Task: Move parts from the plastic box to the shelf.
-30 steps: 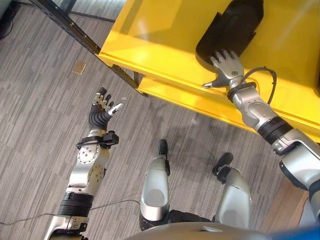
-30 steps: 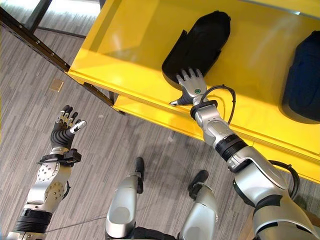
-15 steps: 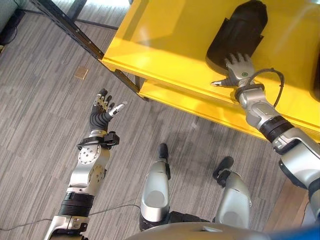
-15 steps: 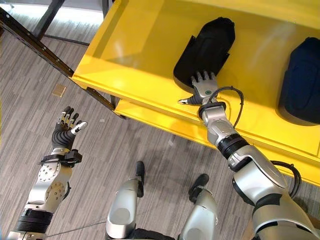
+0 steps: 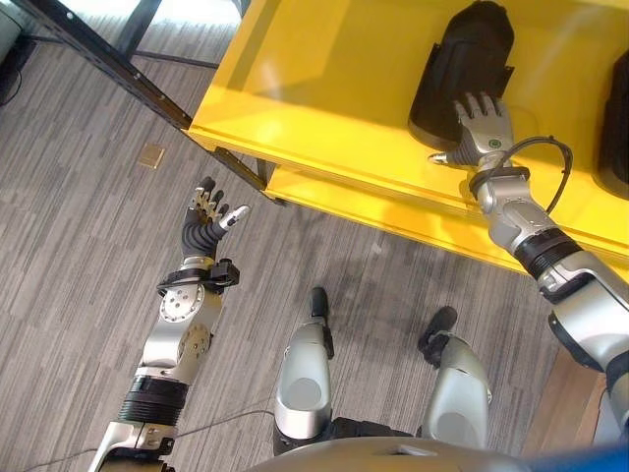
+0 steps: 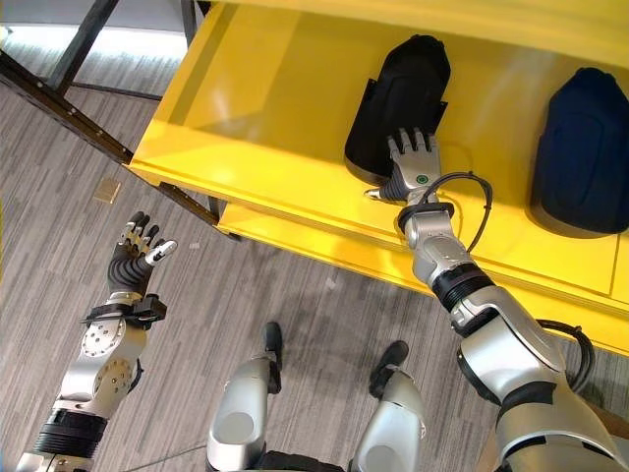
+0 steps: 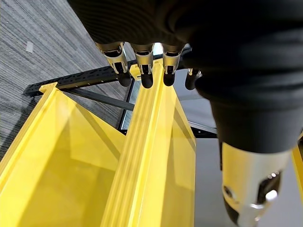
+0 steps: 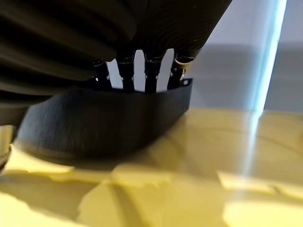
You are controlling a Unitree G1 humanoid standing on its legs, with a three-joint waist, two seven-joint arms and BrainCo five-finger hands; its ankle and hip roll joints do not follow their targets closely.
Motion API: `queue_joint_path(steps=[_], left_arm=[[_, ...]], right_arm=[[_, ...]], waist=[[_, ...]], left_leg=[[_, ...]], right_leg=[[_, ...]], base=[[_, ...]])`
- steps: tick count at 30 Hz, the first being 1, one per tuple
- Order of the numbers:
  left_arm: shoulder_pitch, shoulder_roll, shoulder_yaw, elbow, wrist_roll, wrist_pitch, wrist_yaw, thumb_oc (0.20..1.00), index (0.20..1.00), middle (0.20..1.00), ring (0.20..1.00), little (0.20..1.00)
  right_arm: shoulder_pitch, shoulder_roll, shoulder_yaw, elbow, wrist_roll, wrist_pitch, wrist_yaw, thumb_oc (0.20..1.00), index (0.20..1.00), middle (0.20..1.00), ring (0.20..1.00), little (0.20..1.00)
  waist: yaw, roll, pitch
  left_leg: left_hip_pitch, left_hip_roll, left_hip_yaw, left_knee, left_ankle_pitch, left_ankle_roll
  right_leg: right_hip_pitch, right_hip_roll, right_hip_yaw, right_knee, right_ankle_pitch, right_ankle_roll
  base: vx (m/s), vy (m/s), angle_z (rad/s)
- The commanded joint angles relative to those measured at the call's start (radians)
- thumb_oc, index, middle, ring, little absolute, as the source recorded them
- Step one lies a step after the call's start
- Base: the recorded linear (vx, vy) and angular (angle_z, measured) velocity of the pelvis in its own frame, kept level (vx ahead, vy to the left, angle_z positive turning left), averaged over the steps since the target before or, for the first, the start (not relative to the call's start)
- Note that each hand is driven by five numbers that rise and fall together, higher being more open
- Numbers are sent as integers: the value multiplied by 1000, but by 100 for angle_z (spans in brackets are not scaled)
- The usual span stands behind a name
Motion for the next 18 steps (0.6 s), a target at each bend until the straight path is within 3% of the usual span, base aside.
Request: queue_joint_path(steps=[1,8,13,18], left_arm=[[-14,36,-1,-62,-10,-53,22,1000,1000,1000,1000,1000],[-11,31,-4,-72,-9,-46,43,1000,1000,1000,1000,1000],[8,24,1,-83,-12,-59,59,1000,1000,1000,1000,1000],[26,5,18,-136,-3,-44,114,1000,1000,1000,1000,1000]], right_arm=[[-44,-14,-28,-59,-48,-89,-59,1000,1000,1000,1000,1000],[-32,-37,-45,-238,-95,-159,-104,1000,1000,1000,1000,1000],[-13,-32,-114,-396,12,-299,-169,1000,1000,1000,1000,1000],[78,-4,-232,-699,58,-430,-130,1000,1000,1000,1000,1000]], waist=[[12,-5,21],[-1,-5,19],[-13,-4,18],[-38,-6,18]], left_leg=[[10,25,42,10,-45,8],[6,30,59,12,-35,20],[14,25,60,7,-38,20],[27,23,63,5,-50,19]], right_leg=[[61,-46,18,53,-106,98],[55,-40,17,46,-93,85],[59,-34,26,39,-95,85],[64,-28,40,33,-100,86]], base=[[-60,20,-6],[-10,12,-3],[-8,31,-1],[18,30,-1]])
